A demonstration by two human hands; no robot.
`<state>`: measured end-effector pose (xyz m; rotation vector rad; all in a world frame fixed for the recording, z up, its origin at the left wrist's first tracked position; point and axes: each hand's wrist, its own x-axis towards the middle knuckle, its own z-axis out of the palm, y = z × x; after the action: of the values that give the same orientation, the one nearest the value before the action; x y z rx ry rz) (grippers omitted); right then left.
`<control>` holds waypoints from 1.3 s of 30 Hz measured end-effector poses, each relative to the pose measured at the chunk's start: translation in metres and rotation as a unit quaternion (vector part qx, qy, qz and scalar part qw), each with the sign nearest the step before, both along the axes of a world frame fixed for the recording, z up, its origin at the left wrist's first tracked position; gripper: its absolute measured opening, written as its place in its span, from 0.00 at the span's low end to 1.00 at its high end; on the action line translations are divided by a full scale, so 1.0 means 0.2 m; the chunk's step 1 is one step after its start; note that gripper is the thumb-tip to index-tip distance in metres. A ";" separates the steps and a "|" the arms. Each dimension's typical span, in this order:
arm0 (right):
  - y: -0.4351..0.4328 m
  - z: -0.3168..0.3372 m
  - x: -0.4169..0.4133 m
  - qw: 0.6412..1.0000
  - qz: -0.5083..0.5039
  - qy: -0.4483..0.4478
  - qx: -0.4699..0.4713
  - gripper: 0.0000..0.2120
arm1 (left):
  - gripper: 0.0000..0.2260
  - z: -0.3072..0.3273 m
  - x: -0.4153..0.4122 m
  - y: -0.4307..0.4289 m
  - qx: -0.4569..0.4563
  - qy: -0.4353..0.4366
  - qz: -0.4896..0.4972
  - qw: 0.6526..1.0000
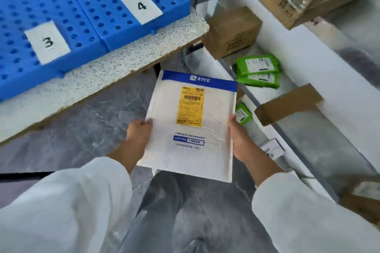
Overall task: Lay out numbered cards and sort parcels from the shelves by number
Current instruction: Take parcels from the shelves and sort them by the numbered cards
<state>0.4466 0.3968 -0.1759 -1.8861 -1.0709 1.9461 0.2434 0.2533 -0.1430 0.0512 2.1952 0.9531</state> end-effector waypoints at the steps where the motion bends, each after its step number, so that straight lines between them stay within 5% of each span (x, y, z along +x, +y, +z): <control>1: -0.05 0.10 0.06 1.000 -0.005 0.019 0.005 0.23 | 0.10 0.08 0.06 -0.06 0.008 -0.003 0.006 1.000; 6: -0.40 0.63 0.41 0.996 -0.019 0.020 0.090 0.12 | 0.11 0.57 0.37 -0.35 0.068 0.000 -0.003 0.998; 14: -0.85 1.14 0.53 0.979 -0.064 0.094 0.166 0.13 | 0.07 1.10 0.43 -0.77 0.180 0.005 0.008 0.984; 22: -1.04 1.59 0.07 0.975 -0.017 0.136 0.176 0.16 | 0.14 1.37 0.19 -1.20 0.222 0.015 0.051 0.974; 25: -1.12 1.72 -0.19 0.972 0.023 0.141 0.186 0.12 | 0.09 1.44 0.00 -1.34 0.261 0.012 0.107 0.959; 28: -1.24 1.81 -0.49 0.967 0.089 0.140 0.194 0.20 | 0.07 1.52 -0.24 -1.50 0.303 -0.002 0.155 0.940; 34: -1.51 1.77 -0.98 0.948 0.226 0.159 0.160 0.18 | 0.13 1.52 -0.71 -1.91 0.368 -0.047 0.236 0.898; 39: -1.68 1.72 -1.41 0.934 0.262 0.100 0.223 0.25 | 0.11 1.50 -1.04 -2.08 0.334 0.007 0.245 0.910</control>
<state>0.1650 0.0611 0.1688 -1.2114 -1.8959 1.8563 0.0359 -0.1622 0.1568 -0.1837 1.8178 1.9590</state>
